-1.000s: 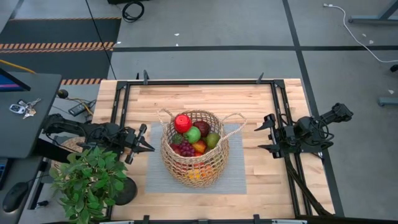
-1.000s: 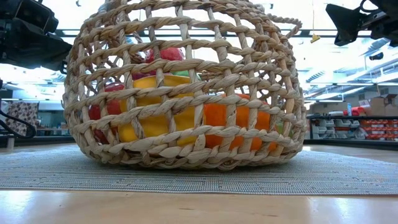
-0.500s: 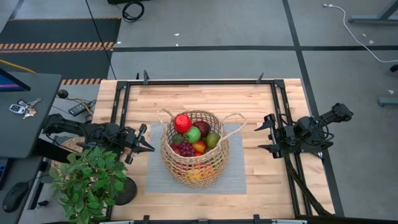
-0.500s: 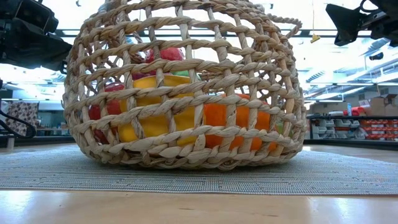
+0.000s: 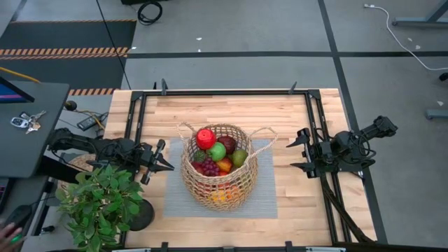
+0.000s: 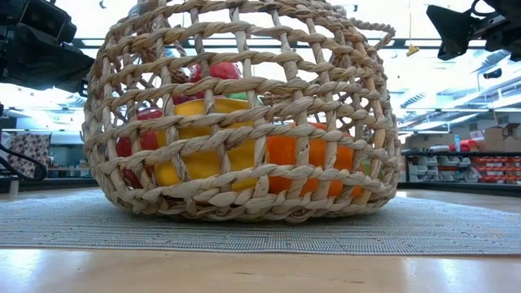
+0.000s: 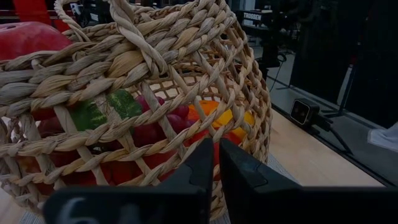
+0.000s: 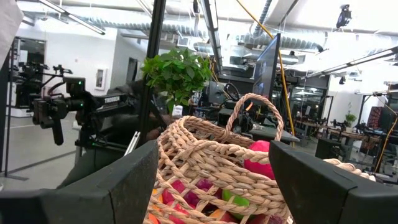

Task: Build produce basket
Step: Return to Home Position

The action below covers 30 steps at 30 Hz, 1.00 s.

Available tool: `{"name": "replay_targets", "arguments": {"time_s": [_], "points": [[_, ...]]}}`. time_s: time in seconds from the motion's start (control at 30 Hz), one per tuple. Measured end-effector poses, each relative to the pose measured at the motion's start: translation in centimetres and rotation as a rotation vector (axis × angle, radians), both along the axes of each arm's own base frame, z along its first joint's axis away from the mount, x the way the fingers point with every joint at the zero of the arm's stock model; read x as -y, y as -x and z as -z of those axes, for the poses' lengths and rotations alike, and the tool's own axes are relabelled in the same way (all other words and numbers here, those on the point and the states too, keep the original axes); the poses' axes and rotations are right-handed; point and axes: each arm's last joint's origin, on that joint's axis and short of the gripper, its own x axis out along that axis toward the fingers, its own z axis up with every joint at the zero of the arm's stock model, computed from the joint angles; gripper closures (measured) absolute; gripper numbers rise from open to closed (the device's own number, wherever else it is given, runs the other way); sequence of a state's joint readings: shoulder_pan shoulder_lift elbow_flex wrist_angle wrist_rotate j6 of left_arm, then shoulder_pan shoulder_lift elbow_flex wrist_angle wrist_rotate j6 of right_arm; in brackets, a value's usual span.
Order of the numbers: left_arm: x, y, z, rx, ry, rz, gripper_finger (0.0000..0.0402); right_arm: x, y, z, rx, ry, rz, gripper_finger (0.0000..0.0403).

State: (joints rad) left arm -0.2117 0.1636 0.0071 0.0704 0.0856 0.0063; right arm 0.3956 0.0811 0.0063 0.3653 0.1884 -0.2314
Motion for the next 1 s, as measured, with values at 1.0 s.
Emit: {"name": "replay_targets", "arguments": {"time_s": [1.0], "points": [[0.0,0.0,0.01,0.0,0.0,0.0,0.0367,0.0,0.0,0.0,0.0,0.0,0.0,0.0093]]}}
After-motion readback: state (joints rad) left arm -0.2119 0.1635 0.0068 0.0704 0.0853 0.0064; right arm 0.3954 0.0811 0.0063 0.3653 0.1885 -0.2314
